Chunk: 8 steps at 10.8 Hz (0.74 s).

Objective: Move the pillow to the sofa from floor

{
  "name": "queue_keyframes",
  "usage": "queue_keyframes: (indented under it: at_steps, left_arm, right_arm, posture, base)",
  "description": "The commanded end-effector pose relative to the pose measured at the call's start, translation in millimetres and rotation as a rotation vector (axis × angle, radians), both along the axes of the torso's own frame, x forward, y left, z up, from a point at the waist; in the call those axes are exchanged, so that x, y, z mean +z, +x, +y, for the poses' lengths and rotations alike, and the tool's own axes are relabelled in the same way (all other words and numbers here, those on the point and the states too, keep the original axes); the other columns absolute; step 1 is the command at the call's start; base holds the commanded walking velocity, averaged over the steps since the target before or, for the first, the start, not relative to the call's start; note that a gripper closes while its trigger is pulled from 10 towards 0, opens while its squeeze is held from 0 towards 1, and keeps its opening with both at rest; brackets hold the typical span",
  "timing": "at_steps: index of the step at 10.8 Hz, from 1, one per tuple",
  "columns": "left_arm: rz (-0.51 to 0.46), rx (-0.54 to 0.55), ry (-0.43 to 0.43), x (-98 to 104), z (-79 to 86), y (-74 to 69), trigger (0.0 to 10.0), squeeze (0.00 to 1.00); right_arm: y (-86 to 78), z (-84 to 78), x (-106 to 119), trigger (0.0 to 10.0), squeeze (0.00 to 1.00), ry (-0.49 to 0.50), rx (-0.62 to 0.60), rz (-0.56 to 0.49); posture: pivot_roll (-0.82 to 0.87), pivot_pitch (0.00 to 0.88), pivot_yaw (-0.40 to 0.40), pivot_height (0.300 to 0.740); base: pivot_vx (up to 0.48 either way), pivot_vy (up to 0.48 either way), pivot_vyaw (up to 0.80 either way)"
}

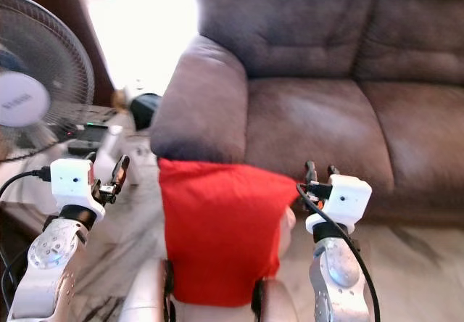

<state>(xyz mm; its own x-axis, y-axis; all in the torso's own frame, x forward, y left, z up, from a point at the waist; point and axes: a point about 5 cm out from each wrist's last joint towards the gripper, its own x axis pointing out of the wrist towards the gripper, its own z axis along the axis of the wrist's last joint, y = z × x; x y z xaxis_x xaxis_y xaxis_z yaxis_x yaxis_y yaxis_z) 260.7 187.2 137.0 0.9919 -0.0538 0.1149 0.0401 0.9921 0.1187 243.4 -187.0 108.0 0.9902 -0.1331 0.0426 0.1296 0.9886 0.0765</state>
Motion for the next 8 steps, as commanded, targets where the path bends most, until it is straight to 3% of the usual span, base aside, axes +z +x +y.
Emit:
queue_keyframes:
  at_steps: [1, 8]
  left_arm:
    - [0.005, -0.012, -0.001, 0.6, -1.1, -0.4, 10.0, 0.0]
    - [-0.017, -0.035, 0.005, 9.3, -6.3, 8.8, 10.0, 0.0]
  right_arm:
    - [-2.2, -3.2, -1.6, 10.0, 0.0, 0.006, -0.015, 0.002]
    - [6.5, 2.2, -10.6, 10.0, 0.0, 0.036, 0.039, 0.068]
  posture:
    - [0.05, 0.091, -0.002, 0.572]
    - [0.05, 0.093, 0.001, 0.572]
  base:
    - [0.0, 0.0, 0.0]
    - [0.0, 0.0, 0.0]
